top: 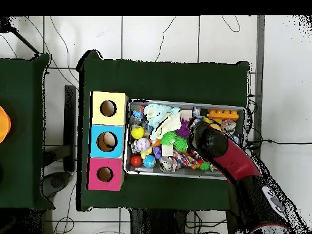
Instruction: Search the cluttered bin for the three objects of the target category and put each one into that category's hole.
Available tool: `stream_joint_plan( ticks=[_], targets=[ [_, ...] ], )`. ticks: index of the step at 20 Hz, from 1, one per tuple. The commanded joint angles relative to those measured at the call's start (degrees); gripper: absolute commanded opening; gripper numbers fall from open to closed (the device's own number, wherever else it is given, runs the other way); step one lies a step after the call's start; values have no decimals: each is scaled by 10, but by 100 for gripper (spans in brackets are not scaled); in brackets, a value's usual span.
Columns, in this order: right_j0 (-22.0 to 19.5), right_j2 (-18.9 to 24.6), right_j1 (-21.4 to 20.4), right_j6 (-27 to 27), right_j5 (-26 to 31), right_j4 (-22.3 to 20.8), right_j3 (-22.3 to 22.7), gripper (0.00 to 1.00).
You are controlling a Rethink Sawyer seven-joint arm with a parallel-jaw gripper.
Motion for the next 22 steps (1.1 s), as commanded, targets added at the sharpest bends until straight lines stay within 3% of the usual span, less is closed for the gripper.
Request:
stream_joint_plan(
  ticks=[1,10,19,22],
  targets=[
    [-16,45,51,60,8,3,-90,100],
    [-1,12,61,84,8,10,-133,100],
    [-6,17,69,81,4,4,-149,100],
    [-15,26,97,68,7,-3,-155,100]
  ],
)
